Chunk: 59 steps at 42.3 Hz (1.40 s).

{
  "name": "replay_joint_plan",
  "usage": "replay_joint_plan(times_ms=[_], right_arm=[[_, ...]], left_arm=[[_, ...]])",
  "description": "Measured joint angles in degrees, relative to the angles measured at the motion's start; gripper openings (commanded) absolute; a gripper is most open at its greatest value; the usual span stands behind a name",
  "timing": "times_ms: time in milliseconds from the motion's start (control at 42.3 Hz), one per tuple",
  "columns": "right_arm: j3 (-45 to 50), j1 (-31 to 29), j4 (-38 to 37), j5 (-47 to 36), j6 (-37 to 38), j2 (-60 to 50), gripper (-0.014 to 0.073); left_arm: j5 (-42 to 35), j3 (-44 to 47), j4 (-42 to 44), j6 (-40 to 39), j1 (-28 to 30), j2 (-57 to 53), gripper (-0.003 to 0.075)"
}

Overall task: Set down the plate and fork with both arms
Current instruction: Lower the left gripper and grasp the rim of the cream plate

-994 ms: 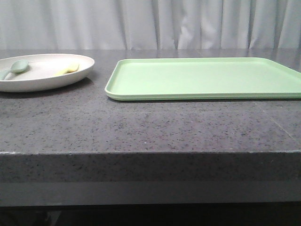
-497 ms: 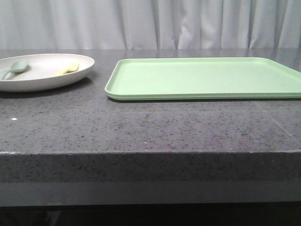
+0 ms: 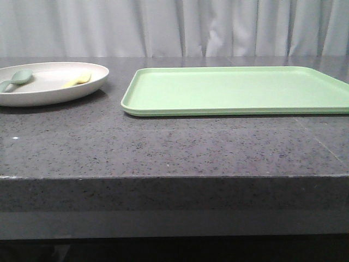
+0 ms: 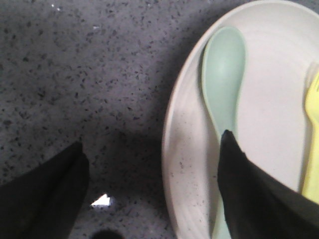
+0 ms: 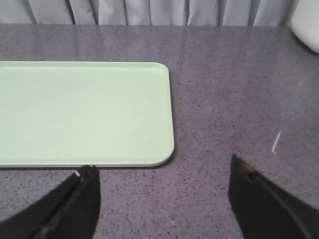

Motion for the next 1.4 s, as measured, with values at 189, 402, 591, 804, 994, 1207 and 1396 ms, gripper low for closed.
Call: replay_joint_plan(times_ms=[189,402,591,804,994,1207,1396], right_arm=[[0.0,0.0,0.0,0.0,0.0,0.0,0.0561],[0.0,0.0,0.0,0.0,0.0,0.0,0.0561],[0.0,0.0,0.0,0.0,0.0,0.0,0.0561],[0.0,0.0,0.0,0.0,0.0,0.0,0.0561],[0.0,0.0,0.0,0.0,0.0,0.0,0.0561],[0.0,0.0,0.0,0.0,0.0,0.0,0.0561],[0.0,0.0,0.0,0.0,0.0,0.0,0.0561]], left_arm=[[-1.04,-0.17,-0.28,1.69,0.0,1.97,0.0512],[-1.08,-1.06,-0.37,6.58,-0.84,2.46,0.0456],[0.18,-4.62,0.62,7.64,-1.93,2.68,0.0416],[6.62,-13.27,1.4,7.61,-1.93,7.08,0.0411],[12.65,-18.94,4.96,5.45,-1.93,11.26,0.041],[13.17,-19.32,5.97,4.27,-2.2,12.45,0.0395],[13.17,-19.41,6.09,4.15,-3.33,12.77,0.0282]])
